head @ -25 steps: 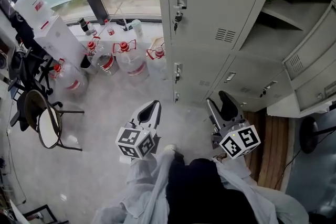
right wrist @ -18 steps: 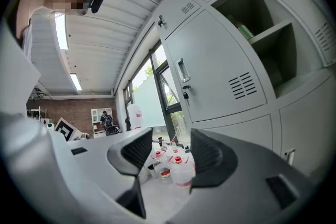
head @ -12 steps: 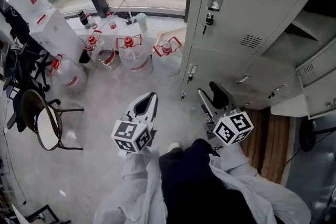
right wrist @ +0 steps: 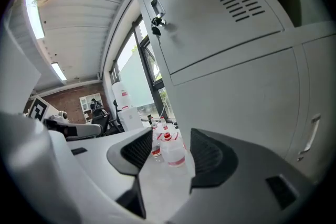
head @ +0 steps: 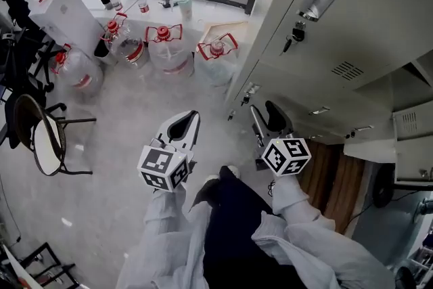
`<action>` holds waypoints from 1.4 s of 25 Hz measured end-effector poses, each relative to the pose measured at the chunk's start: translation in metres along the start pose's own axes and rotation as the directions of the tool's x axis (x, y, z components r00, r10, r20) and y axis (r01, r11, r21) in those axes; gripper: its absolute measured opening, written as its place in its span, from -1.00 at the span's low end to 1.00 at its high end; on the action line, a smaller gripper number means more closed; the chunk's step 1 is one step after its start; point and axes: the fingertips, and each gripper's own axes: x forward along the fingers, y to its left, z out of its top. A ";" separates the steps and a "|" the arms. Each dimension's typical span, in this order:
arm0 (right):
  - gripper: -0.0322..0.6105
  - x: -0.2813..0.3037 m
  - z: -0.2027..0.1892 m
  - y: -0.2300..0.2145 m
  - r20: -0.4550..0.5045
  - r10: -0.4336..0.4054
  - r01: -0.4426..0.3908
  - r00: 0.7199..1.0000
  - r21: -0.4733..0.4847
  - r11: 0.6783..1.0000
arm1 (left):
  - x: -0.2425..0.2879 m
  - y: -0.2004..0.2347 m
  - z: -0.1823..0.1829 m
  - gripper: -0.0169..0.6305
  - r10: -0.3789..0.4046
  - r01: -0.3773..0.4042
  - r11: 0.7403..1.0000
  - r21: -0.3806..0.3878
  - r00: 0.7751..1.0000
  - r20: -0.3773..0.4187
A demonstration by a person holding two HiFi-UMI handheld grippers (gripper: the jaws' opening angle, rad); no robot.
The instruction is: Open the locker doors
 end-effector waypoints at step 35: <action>-0.25 0.121 -0.091 -0.063 -0.038 -0.108 0.099 0.993 -0.182 0.978 | 0.069 0.048 -0.120 -0.89 0.087 -0.106 0.986 -0.130 0.986 -0.144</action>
